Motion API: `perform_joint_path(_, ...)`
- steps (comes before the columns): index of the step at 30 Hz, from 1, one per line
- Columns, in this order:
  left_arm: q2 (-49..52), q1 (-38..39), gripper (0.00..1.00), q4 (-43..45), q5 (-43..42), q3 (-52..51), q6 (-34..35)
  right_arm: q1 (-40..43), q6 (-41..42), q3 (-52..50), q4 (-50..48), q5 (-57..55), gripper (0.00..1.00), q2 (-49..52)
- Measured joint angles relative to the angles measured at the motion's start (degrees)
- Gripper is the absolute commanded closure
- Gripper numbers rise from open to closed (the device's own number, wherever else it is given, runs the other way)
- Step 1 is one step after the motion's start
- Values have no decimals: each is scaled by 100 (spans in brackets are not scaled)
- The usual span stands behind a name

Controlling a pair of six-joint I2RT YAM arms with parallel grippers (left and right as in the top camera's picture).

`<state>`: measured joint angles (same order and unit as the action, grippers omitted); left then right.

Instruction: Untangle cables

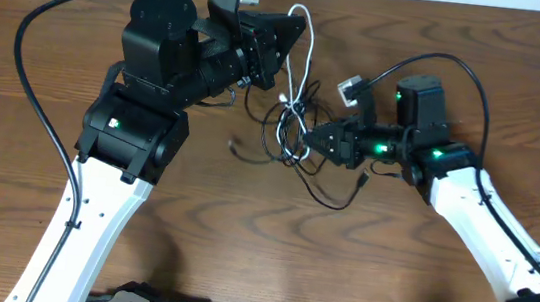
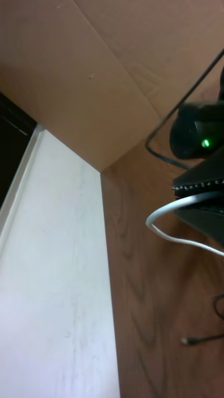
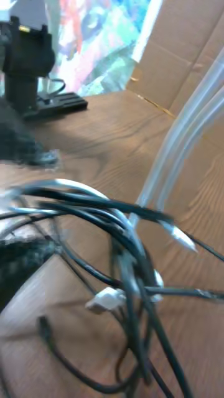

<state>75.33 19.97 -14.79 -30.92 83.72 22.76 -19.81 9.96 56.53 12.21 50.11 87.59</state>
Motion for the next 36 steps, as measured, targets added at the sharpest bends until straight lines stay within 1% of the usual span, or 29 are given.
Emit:
perform_joint_path(4, 0, 0, 93, -4, 0, 0, 0, -334, -13, 0, -155, -24, 92, 426)
perform_joint_path(7, 0, 0, 92, -101, 20, 0, -2, -345, 0, 0, -170, -63, 99, 538)
perform_joint_path(9, 0, 0, 92, -334, 151, 0, -2, -291, 9, 0, -223, -74, 98, 535)
perform_joint_path(11, -2, 2, 93, -946, 481, 28, 4, -205, 33, 0, -181, -81, 99, 535)
perform_joint_path(12, 2, 0, 93, -1591, 916, 33, 17, -94, 96, 0, -101, -87, 99, 535)
perform_joint_path(13, 22, 0, 93, -1803, 1113, 37, 17, -35, 138, 0, -57, -101, 99, 535)
perform_joint_path(15, 101, 0, 93, -2741, 1672, 61, 17, 90, 240, 0, 96, -186, 99, 525)
perform_joint_path(17, 382, 0, 92, -3287, 2177, 55, 17, 216, 352, 0, 343, -409, 98, 385)
perform_joint_path(18, 710, 0, 92, -3560, 2413, 52, 17, 245, 372, 0, 352, -461, 98, 293)
perform_joint_path(19, 839, 0, 92, -3617, 2492, 52, 17, 245, 393, 0, 378, -496, 98, 184)
perform_joint_path(21, 1270, 0, 92, -3748, 2557, 52, 17, 247, 525, 0, 505, -629, 97, -166)
perform_joint_path(22, 1399, 0, 92, -3755, 2544, 52, 17, 245, 599, 35, 802, -879, 91, -361)
perform_joint_path(24, 1648, 0, 92, -3762, 2500, 52, 17, 243, 682, 68, 1056, -1252, 91, -538)
perform_joint_path(25, 1738, 0, 92, -3768, 2479, 52, 17, 225, 721, 87, 1449, -1738, 91, -581)
perform_joint_path(26, 1792, 0, 92, -3770, 2472, 52, 17, 168, 748, 87, 1613, -2063, 92, -575)
perform_joint_path(28, 1871, 0, 92, -3770, 2439, 52, 17, -7, 752, 87, 1731, -2380, 92, -542)
perform_joint_path(31, 1880, 0, 92, -3773, 2396, 52, 17, -190, 752, 87, 1735, -2538, 91, -424)
perform_joint_path(32, 1880, 0, 92, -3773, 2385, 52, 17, -208, 752, 87, 1744, -2586, 88, -358)
perform_joint_path(34, 1880, 0, 91, -3773, 2374, 52, 17, -208, 752, 87, 1882, -2662, 77, -321)
perform_joint_path(36, 1880, 0, 91, -3770, 2374, 52, 17, -208, 706, 87, 1989, -2677, 71, -321)
